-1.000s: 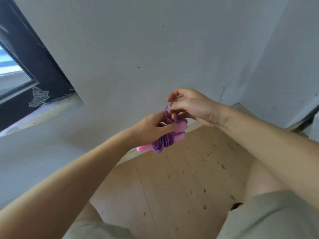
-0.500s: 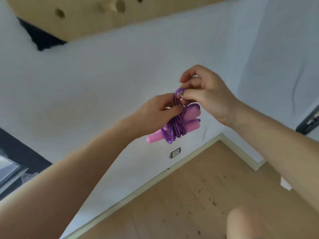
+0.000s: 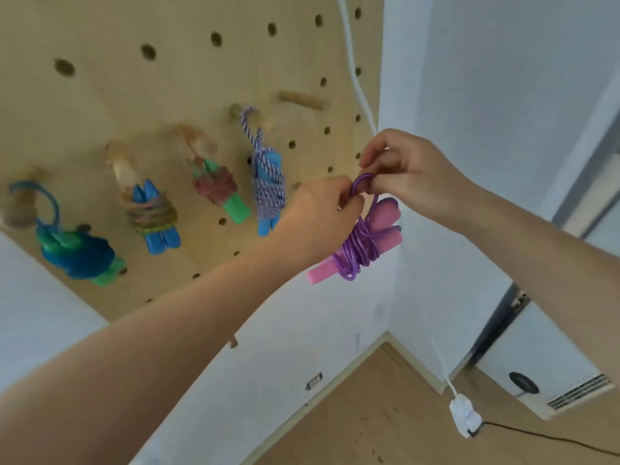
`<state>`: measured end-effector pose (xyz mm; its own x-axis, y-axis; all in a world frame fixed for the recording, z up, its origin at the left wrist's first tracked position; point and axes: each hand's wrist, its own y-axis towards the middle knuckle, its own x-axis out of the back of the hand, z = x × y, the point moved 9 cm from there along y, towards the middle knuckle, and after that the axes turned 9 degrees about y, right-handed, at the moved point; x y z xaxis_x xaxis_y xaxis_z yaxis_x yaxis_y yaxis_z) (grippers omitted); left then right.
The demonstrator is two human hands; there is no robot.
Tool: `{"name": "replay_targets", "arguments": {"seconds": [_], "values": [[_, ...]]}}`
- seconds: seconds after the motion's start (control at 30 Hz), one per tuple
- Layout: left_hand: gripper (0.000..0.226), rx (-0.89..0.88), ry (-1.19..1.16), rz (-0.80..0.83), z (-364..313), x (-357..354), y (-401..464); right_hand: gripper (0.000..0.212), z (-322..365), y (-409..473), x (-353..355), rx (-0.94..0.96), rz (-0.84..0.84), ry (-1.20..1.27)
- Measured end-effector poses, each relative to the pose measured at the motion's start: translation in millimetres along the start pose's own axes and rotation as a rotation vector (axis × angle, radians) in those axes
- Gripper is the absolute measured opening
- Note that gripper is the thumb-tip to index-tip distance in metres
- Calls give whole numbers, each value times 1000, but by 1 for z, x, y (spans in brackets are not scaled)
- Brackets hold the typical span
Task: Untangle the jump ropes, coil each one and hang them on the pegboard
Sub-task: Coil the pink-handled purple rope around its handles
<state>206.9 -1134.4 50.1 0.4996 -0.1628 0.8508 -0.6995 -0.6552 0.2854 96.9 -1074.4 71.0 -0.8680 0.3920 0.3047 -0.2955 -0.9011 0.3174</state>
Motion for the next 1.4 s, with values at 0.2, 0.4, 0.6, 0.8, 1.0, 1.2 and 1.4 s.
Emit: {"name": "replay_targets", "arguments": {"seconds": [0.2,0.4,0.6,0.8,1.0,1.2,1.4], "values": [[27,19,244,-16,-43,61,45,31,61,40,31,223,-19,-252],[30,114,276,51,-29,79,67,28,64,69,17,250,-92,-216],[32,155,294,31,-14,96,74,27,63,83,0,323,-185,-226],[25,183,375,107,-9,97,99,28,65,95,1,348,-232,-340],[25,206,516,179,9,92,118,29,50,119,-15,225,-156,-332],[39,161,630,152,10,98,127,30,40,135,-28,104,-120,-229],[36,179,558,132,17,102,127,39,44,134,-36,56,-39,-247]]}}
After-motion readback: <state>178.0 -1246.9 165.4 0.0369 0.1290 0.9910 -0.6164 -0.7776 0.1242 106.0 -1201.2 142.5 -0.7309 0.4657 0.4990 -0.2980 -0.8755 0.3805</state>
